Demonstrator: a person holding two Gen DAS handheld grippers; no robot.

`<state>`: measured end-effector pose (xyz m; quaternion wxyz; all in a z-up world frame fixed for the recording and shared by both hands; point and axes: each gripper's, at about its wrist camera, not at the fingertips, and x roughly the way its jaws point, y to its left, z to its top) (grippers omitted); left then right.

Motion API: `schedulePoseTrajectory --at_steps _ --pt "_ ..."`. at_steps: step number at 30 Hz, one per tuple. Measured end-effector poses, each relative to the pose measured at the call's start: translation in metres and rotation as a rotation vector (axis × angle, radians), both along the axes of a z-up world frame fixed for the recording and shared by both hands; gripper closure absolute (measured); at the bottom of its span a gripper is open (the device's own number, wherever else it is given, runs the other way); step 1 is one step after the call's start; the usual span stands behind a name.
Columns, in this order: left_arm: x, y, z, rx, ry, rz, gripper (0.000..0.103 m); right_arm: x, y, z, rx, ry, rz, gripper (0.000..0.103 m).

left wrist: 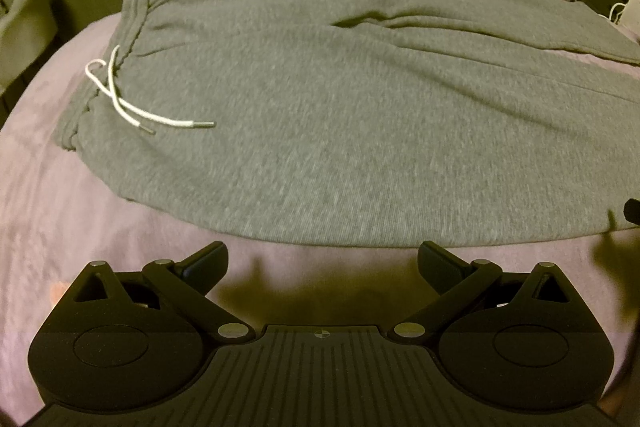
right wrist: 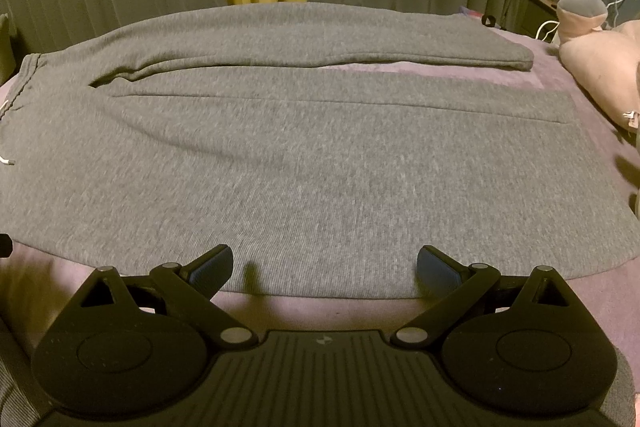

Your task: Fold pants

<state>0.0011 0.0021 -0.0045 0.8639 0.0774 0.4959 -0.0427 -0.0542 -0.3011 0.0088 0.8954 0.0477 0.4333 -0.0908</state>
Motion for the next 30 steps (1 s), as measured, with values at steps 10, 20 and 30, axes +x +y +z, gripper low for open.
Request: schedulePoseTrajectory --at_steps 10,20,30 --pt "0.0011 0.0003 -0.0006 -0.002 0.003 0.001 0.000 -0.0016 0.0004 -0.0015 0.001 0.008 0.001 0.004" --pt "0.0018 0.0004 -0.0023 -0.008 0.009 0.003 0.000 -0.0001 0.0000 -0.0034 0.000 0.011 0.001 0.004" --pt "0.0032 0.0017 -0.0020 -0.016 0.015 0.006 0.000 -0.0006 0.0002 -0.0049 0.001 0.013 0.002 0.004"
